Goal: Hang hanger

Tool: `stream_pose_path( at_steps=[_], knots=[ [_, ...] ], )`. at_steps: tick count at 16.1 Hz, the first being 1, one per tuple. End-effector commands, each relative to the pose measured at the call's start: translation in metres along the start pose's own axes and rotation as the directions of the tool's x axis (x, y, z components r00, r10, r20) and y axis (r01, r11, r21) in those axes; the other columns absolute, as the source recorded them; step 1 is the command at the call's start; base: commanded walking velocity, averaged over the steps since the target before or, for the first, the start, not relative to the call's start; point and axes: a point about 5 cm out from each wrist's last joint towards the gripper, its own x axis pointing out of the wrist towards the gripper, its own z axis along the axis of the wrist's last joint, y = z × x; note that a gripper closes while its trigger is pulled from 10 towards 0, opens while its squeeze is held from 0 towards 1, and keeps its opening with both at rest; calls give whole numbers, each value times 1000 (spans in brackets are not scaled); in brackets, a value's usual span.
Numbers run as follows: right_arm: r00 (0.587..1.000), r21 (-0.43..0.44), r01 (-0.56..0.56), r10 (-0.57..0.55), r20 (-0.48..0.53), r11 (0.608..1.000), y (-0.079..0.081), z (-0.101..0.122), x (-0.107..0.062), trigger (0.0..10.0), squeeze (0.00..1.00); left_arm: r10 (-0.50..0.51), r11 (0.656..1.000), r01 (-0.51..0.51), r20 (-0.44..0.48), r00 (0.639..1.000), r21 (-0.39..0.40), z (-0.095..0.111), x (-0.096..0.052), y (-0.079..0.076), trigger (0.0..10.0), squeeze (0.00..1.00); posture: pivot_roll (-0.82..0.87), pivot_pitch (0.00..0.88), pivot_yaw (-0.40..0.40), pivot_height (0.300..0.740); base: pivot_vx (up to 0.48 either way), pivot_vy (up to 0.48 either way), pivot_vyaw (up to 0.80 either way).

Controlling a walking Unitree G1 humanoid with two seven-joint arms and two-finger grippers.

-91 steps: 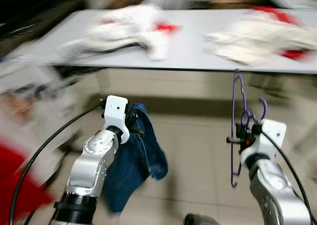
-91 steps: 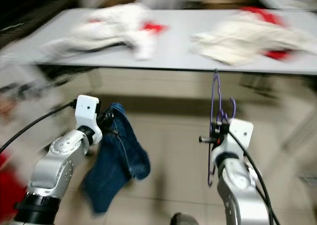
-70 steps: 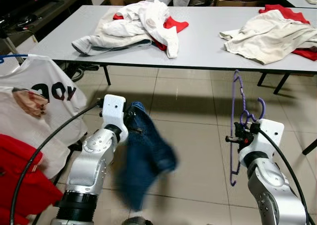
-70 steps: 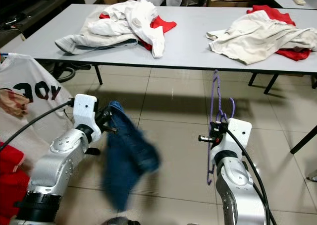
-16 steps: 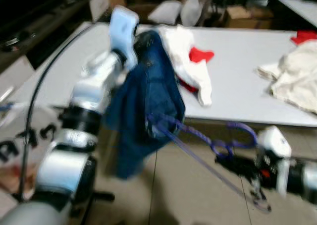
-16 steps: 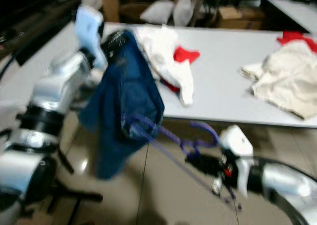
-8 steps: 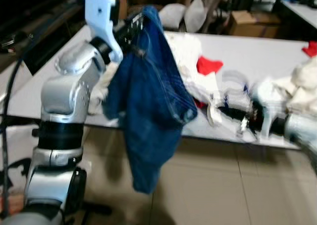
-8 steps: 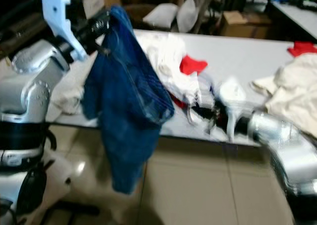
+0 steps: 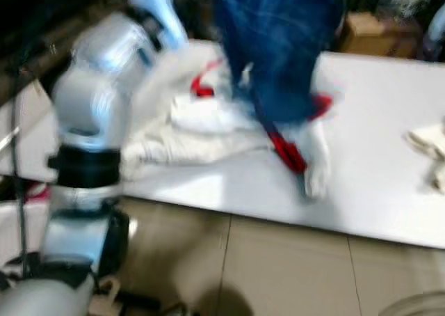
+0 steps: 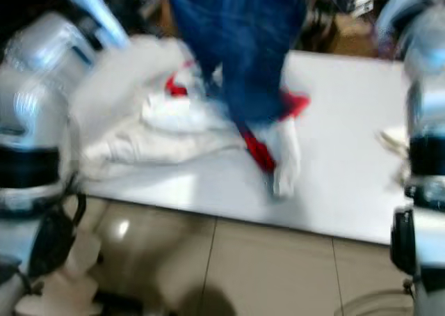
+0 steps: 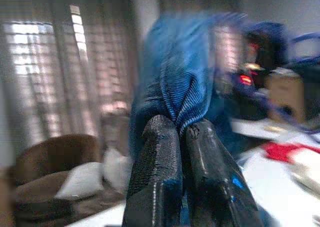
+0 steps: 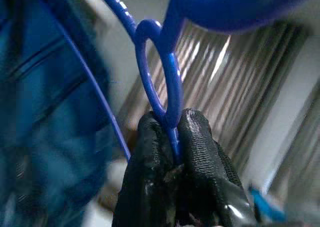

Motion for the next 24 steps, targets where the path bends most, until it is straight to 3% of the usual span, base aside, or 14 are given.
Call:
stream_pose_path(
  at_steps=[1, 3, 5, 7, 8, 9, 11, 14, 16, 19, 21, 22, 23, 24],
  knots=[
    [998, 47, 51, -50, -30, 998, -13, -11, -7, 10000, 0, -7, 1000, 7, 21, 1000, 7, 5, 4, -3, 10000, 0, -60, 0, 14, 740, 398, 0, 0],
    [982, 78, -164, 171, -83, 983, 28, -38, -23, 10000, 0, 75, 997, -77, -56, 996, -21, -23, -1, 2, 10000, 0, -61, 0, 13, 740, 178, 0, 0],
    [939, 183, -324, 339, -59, 928, 63, -48, -48, 10000, 0, 89, 996, -90, -212, 973, 6, -73, -12, -7, 10000, 0, -60, 0, 10, 740, 0, 0, 0],
    [816, 232, -549, 575, -59, 803, 105, -53, -91, 10000, 0, 212, 977, -201, -488, 847, 77, -147, -43, -7, 10000, 0, -74, 0, 24, 740, 0, 0, 0],
    [801, 236, -569, 596, -58, 787, 109, -52, -95, 10000, 0, 231, 972, -214, -518, 824, 94, -155, -48, -6, 10000, 0, -74, 0, 24, 740, 0, 0, 0],
    [740, 242, -638, 669, -71, 731, 118, -53, -115, 10000, 0, 284, 957, -260, -592, 754, 128, -176, -65, 0, 10000, 0, -84, 0, 35, 740, 0, 0, 0],
    [625, 300, -722, 774, -103, 623, 120, -52, -147, 10000, 0, 331, 936, -333, -616, 715, 116, -185, -74, 8, 10000, 0, -85, 0, 36, 740, 0, 0, 0],
    [501, 371, -769, 852, -154, 520, 108, -48, -178, 10000, 0, 447, 889, -407, -594, 669, 211, -178, -72, 37, 10000, 0, -85, 0, 24, 740, 0, 0, 0],
    [419, 399, -782, 878, -231, 479, 98, -53, -193, 10000, 0, 526, 846, -469, -536, 660, 254, -161, -68, 59, 10000, 0, -86, 0, 23, 740, 0, 0, 0],
    [360, 440, -780, 894, -267, 445, 87, -53, -205, 10000, 0, 598, 800, -520, -482, 641, 300, -145, -67, 84, 10000, 0, -82, 0, 17, 740, 0, 0, 0],
    [377, 456, -769, 894, -243, 448, 81, -47, -204, 10000, 0, 589, 806, -511, -497, 637, 300, -147, -68, 87, 10000, 0, -82, 0, 18, 740, 0, 0, 0],
    [419, 461, -759, 886, -196, 461, 78, -40, -199, 10000, 0, 535, 841, -465, -553, 638, 277, -158, -72, 82, 10000, 43, -82, 0, 18, 740, 0, 0, 0],
    [458, 468, -749, 877, -145, 469, 75, -32, -194, 10000, 0, 521, 849, -445, -587, 620, 283, -168, -79, 79, 10000, 1000, -84, 0, 21, 740, 0, 0, 0],
    [474, 470, -745, 871, -128, 474, 74, -30, -193, 10000, 0, 511, 855, -427, -613, 602, 293, -173, -84, 79, 10000, 1000, -86, 0, 23, 740, 0, 0, 0]
  ],
)
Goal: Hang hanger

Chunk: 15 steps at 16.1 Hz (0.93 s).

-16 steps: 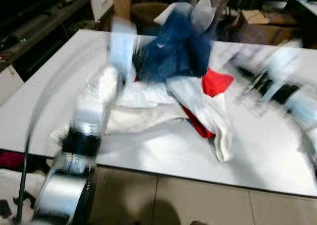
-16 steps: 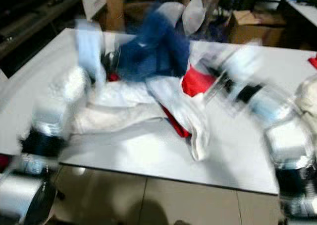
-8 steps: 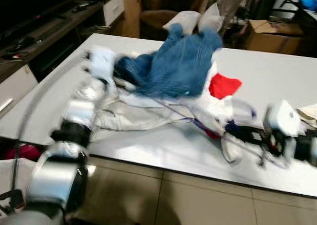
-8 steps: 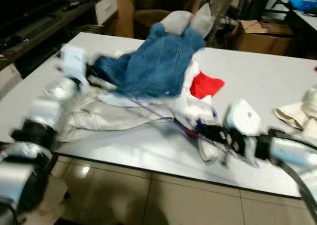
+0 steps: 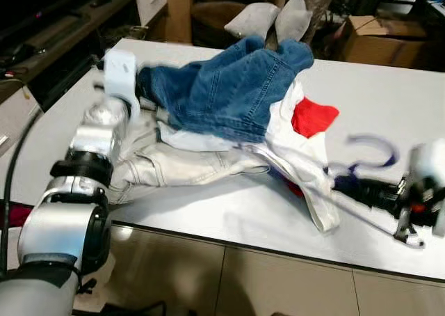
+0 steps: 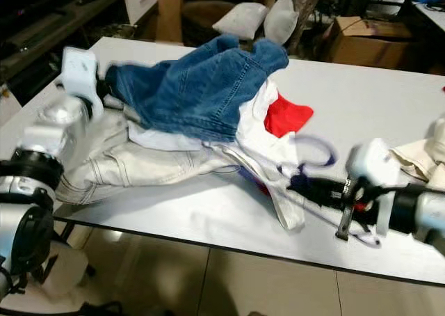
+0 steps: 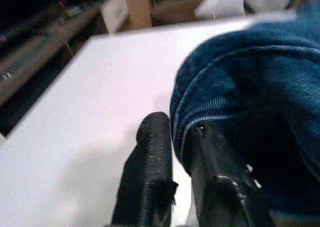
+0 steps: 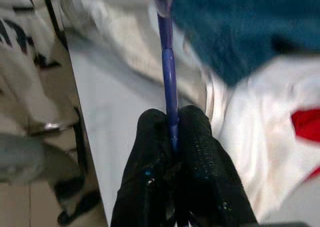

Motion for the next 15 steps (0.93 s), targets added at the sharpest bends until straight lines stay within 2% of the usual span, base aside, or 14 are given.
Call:
stream_pose_path(
  at_steps=[1, 2, 3, 4, 5, 7, 8, 9, 10, 11, 12, 13, 14, 15],
  knots=[
    [998, -2, 51, -51, 41, 999, -4, 6, -3, 10000, 0, -8, 998, 13, -75, 997, 67, -13, -3, 9, 10000, 1000, -92, 0, 34, 740, 0, 0, 0],
    [991, 26, 98, -100, 89, 995, -8, 8, -3, 10000, 0, -32, 996, 43, -134, 990, 78, -21, -6, 18, 10000, 1000, -90, 0, 36, 740, 0, 0, 0],
    [990, 31, 101, -103, 97, 994, -8, 8, -3, 10000, 0, -37, 996, 48, -141, 989, 80, -22, -7, 20, 10000, 1000, -90, 0, 36, 740, 0, 0, 0],
    [976, 44, 164, -169, 140, 985, -13, 10, 2, 10000, 0, -46, 993, 61, -144, 988, 100, -23, -11, 32, 10000, 1000, -82, 0, 40, 740, 0, 0, 0],
    [968, 54, 190, -196, 157, 980, -15, 11, 4, 10000, 0, -54, 991, 71, -147, 988, 110, -23, -13, 37, 10000, 1000, -79, 0, 41, 740, 0, 0, 0],
    [930, 83, 293, -304, 207, 952, -32, 14, 29, 10000, 0, -204, 965, 226, -164, 965, 130, -28, -22, 45, 10000, 1000, -79, 0, 56, 740, 0, 0, 0],
    [909, 81, 342, -351, 225, 936, -42, 18, 46, 10000, 0, -248, 941, 282, -187, 950, 185, -31, -26, 47, 10000, 1000, -74, 0, 59, 740, 0, 0, 0],
    [901, 77, 361, -369, 229, 929, -48, 20, 56, 10000, 0, -271, 928, 309, -191, 943, 207, -32, -28, 48, 10000, 1000, -69, 0, 60, 740, 0, 0, 0],
    [886, 67, 395, -399, 235, 916, -61, 26, 77, 10000, 0, -315, 906, 355, -195, 929, 230, -31, -32, 48, 10000, 1000, -66, 0, 59, 740, 0, 0, 0],
    [866, 48, 446, -444, 231, 894, -77, 32, 97, 10000, 0, -361, 861, 410, -208, 909, 300, -30, -37, 47, 10000, 1000, -53, 0, 52, 740, 0, 0, 0],
    [851, -24, 500, -486, 199, 866, -89, 33, 111, 10000, 0, -401, 812, 451, -206, 892, 371, -27, -41, 46, 10000, 1000, -48, 0, 49, 740, 0, 0, 0],
    [844, -116, 529, -508, 174, 840, -98, 35, 122, 10000, 0, -442, 769, 490, -212, 871, 409, -26, -46, 43, 10000, 1000, -44, 0, 45, 740, 0, 0, 0],
    [844, -138, 531, -505, 181, 836, -102, 39, 131, 10000, 0, -470, 741, 525, -235, 851, 418, -28, -51, 43, 10000, 1000, -37, 0, 39, 740, 0, 0, 0],
    [862, -200, 503, -472, 183, 841, -101, 43, 141, 10000, 0, -494, 721, 555, -253, 832, 416, -29, -56, 44, 10000, 1000, -37, 0, 39, 740, 0, 0, 0]
  ],
)
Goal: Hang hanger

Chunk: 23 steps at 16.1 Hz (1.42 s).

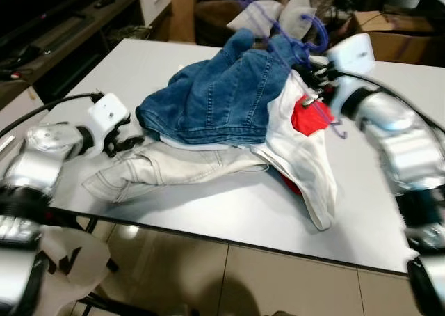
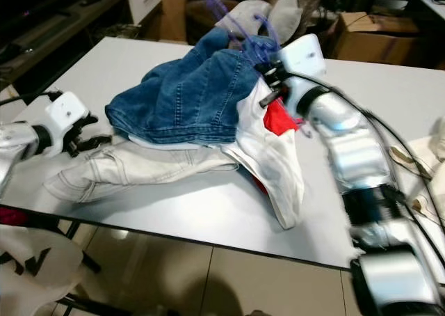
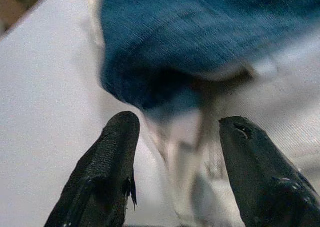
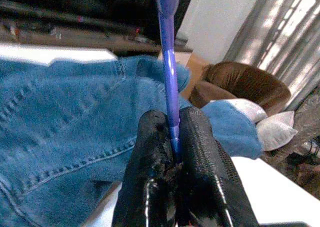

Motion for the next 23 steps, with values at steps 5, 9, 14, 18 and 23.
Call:
stream_pose_path(
  at_steps=[5, 9, 14, 18, 23],
  knots=[
    [882, -302, -464, 404, -240, 833, 66, -51, -1, 10000, 0, -48, 986, 106, 395, 917, -126, 44, -32, 0, 10000, 1000, -27, 0, 18, 740, 0, 0, 0],
    [766, -198, -610, 507, -394, 768, 98, -107, -27, 10000, 0, -86, 980, 151, 402, 912, -133, 44, -24, -12, 10000, 1000, -38, 0, 29, 740, 0, 0, 0],
    [954, -224, -292, 266, -137, 930, 62, -66, -11, 10000, 0, 48, 974, 59, 460, 887, -217, 64, -8, -12, 10000, 1000, -50, 0, 42, 740, 0, 0, 0],
    [994, -77, -60, 67, 89, 995, 25, -9, -44, 10000, 0, 200, 921, 20, 517, 833, -389, 88, 9, -30, 10000, 1000, -57, 0, 39, 740, 0, 0, 0],
    [933, 332, 356, -354, -67, 874, 38, -8, -105, 10000, 0, 309, 886, -44, 519, 797, -461, 98, 15, -82, 10000, 729, -94, 0, 42, 740, 0, 0, 0]
  ],
)
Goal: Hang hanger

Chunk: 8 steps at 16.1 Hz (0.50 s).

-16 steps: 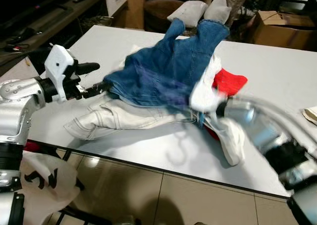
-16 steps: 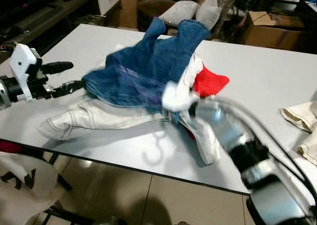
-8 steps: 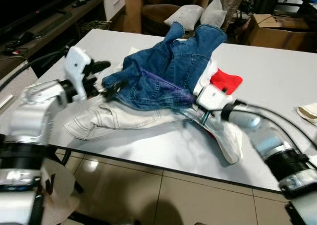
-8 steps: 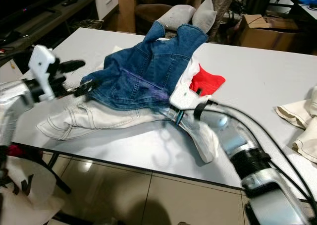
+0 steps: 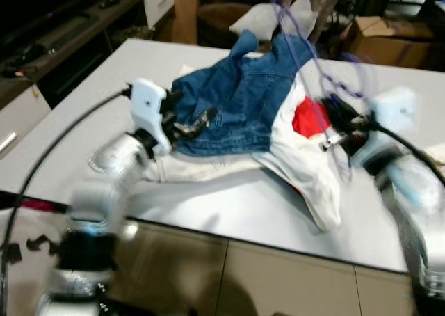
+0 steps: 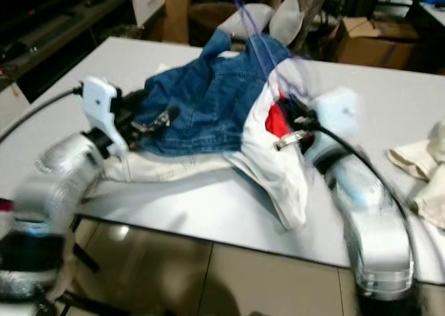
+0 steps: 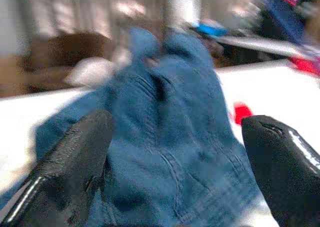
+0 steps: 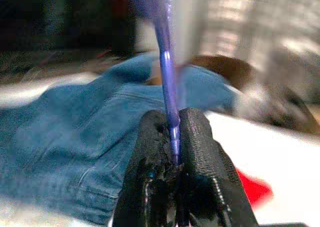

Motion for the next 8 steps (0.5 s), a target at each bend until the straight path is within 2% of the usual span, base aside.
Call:
stream_pose_path(
  at_steps=[1, 2, 4, 6, 8],
  knots=[
    [994, -25, 101, -102, -37, 995, -8, 3, -10, 10000, 0, 57, 998, -58, 31, 998, 30, 6, -2, -1, 10000, 733, -107, 0, 52, 740, 0, 0, 0],
    [980, -89, 162, -171, -100, 983, -8, -5, -19, 10000, 0, 79, 996, -80, 27, 997, 35, 3, -4, -8, 10000, 729, -107, 0, 52, 740, 0, 0, 0],
    [958, -100, 235, -248, -145, 967, -7, -9, -24, 10000, 0, 105, 992, -105, 8, 994, 74, -5, -3, -20, 10000, 729, -110, 0, 70, 740, 0, -431, 0],
    [951, -110, 221, -239, -196, 969, 3, -15, -27, 10000, 0, 123, 992, -123, -5, 992, 42, -13, -5, -24, 10000, 733, -111, 0, 65, 740, 0, -433, 0],
    [954, -145, 189, -217, -209, 971, 8, -26, -28, 10000, 0, 150, 988, -148, -34, 988, 47, -24, -8, -22, 10000, 733, -110, 0, 46, 740, 0, -379, 0]
  ],
)
